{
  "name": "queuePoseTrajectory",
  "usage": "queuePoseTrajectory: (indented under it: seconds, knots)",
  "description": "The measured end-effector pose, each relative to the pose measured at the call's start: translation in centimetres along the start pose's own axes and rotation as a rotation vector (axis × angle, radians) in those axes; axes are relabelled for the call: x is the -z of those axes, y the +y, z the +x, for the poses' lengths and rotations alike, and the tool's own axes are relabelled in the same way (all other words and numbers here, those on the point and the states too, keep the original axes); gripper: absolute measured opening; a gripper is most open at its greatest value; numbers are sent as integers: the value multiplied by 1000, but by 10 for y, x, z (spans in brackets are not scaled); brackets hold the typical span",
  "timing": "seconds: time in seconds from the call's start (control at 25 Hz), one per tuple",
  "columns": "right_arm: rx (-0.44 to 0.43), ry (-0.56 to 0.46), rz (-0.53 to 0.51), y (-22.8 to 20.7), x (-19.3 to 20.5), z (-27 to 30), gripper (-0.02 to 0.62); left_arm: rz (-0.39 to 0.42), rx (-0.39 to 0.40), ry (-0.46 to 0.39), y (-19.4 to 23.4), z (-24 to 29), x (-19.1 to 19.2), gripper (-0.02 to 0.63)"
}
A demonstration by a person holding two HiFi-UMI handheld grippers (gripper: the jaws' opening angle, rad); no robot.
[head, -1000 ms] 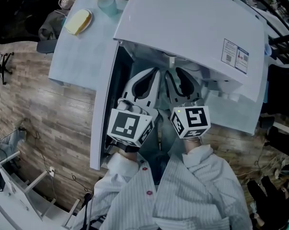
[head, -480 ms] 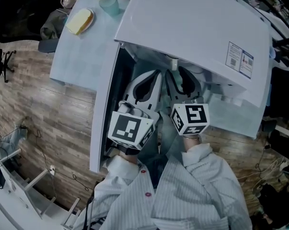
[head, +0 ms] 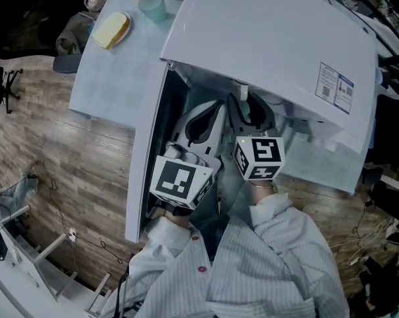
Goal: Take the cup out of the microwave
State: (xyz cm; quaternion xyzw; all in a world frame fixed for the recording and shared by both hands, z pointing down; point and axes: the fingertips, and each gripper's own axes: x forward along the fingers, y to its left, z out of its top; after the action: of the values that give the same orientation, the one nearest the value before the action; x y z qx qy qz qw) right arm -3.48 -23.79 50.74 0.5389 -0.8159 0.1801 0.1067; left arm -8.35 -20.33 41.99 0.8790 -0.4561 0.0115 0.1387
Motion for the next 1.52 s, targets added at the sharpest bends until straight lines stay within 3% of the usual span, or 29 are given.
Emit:
queuePoseTrajectory:
  seconds: [0.16,0.72,1.52]
  knots:
    - [20,-3,-7,-4,-1,2,117,-3,-3,4,1,0,2,9]
    - [17,-43,-88,-4,-13,-3,89,-2,-4,-4,3,-5,1,9]
    - [-79,-132,105,8,-39,-27,75,9,11,-32,-5,-10,-15,9]
